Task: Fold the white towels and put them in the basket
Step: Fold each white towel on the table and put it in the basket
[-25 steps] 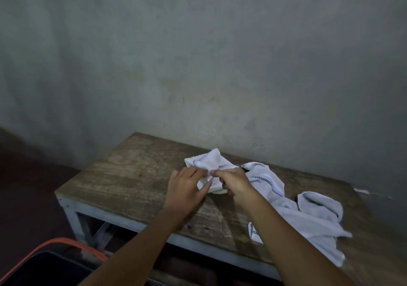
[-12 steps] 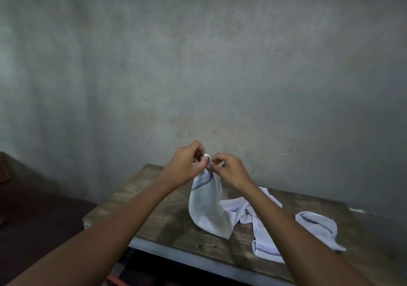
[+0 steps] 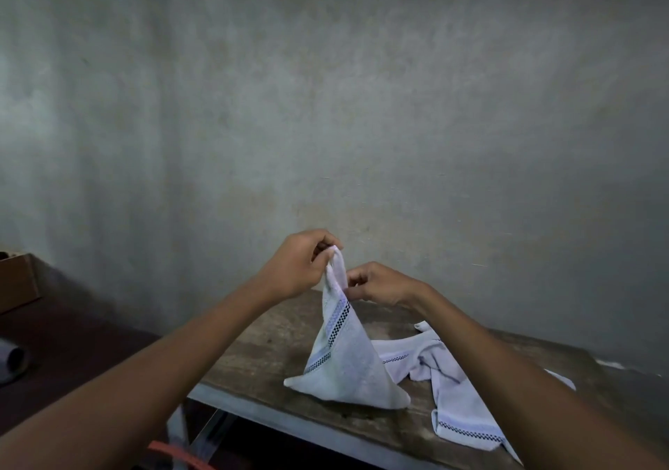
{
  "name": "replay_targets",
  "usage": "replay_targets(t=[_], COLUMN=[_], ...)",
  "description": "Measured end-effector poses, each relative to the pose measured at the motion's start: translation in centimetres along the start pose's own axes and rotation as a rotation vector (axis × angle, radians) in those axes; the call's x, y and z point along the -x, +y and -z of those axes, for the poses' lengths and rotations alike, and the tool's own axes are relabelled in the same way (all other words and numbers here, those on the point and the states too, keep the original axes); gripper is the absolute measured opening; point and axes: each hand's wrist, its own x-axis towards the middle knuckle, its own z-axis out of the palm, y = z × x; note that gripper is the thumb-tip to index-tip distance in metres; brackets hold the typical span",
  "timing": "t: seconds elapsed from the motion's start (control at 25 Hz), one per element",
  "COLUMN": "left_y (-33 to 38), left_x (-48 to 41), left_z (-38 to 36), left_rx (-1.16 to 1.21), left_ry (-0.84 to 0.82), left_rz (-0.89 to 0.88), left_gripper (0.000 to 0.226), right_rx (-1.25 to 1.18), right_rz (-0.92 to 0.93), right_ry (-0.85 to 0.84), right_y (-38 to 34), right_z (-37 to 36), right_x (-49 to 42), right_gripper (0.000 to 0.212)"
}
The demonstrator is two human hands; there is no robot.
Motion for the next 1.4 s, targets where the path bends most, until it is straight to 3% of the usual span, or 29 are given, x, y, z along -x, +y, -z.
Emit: replay_targets(t=[0.08,0.28,0.48,0.8,0.96,1.12,1.24,1.4], left_y=[-0.6,-1.5,1.8,4.0,3.1,2.4,3.0,6.1], left_x=[-0.2,-2.6,-8.4,-9.9,-9.0,-8.2,-8.5,-10.6], left_z=[1.0,3.2,5.8,7.2,8.7,10.3,11.7,15.1], left_rx=[0.005,-0.016,0.024,-0.062,-0.1,-0.161,-0.199,-0.24], left_ry=[0.01,0.135,0.266,0.354,0.393,0.291,0.332,0.465], left_rz=[0.022,0.091,0.017,0.02,0.073,0.104,0.095,0.027], left_gripper=[0.013,0.008,0.006,0.012,0.012,0.006,0.004,0.01], right_rx=[0.12,0.218,0.133,0.498,0.578,0.729,0.745,0.787], right_rz=[0.005,0.099,0.147,-0.08,-0.113,-0.171,-0.108,-0.037], right_ry=[0.039,0.346,0.331,0.411,0.471,0.38,0.661,0.724], right_y=[-0.1,-2.4,-6.4,-2.9,-2.9,-4.2,-6.1,-11.1], right_z=[0.9,6.5,11.2,14.1,15.9,18.0,19.7,22.3], right_x=[-0.5,-1.8,-0.6,3.5,6.1,7.6,8.3,10.1], right_gripper=[0.014,0.027,0.016,0.011,0.031,0.021,0.021,0.018])
